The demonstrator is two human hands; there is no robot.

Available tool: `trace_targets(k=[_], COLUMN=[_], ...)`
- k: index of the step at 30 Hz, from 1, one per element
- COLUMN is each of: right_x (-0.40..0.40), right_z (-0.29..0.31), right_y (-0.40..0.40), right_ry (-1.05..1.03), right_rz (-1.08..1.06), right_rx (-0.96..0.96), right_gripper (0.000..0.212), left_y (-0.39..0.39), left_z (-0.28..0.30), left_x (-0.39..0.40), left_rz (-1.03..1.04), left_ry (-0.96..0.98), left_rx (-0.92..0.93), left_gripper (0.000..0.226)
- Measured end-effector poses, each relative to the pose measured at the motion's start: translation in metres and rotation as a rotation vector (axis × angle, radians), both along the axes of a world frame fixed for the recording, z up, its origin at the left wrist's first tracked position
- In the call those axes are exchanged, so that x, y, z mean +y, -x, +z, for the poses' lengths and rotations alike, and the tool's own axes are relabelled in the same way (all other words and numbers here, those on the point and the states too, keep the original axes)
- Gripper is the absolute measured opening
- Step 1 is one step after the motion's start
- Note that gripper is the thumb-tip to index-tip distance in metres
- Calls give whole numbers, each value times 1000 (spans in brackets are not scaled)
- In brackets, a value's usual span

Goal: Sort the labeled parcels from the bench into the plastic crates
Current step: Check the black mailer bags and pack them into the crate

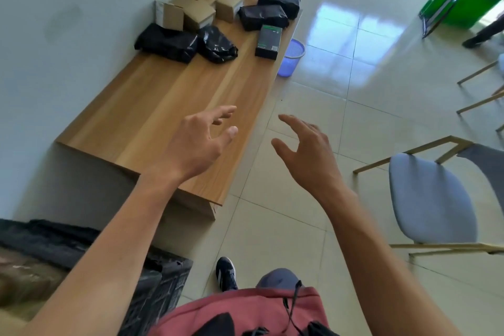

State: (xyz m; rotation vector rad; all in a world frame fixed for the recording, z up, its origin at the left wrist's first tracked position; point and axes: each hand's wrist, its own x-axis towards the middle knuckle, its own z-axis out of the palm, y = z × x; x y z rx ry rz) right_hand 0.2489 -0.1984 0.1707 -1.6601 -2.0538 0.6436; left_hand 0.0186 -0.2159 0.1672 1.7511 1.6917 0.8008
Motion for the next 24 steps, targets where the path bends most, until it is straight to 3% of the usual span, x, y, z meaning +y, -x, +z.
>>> trace_targets(k=[10, 24], right_x=[95, 318], right_z=[-14, -23], right_y=[-3, -74], right_ry=[44, 80], right_rz=[27, 80], right_rx=[24, 34], right_gripper=[53, 53], left_y=[-7, -83], left_z=[-12, -14], left_x=[93, 291], left_rz=[24, 95], left_ry=[21, 73], left_rx=[29, 58], left_gripper=[48, 48])
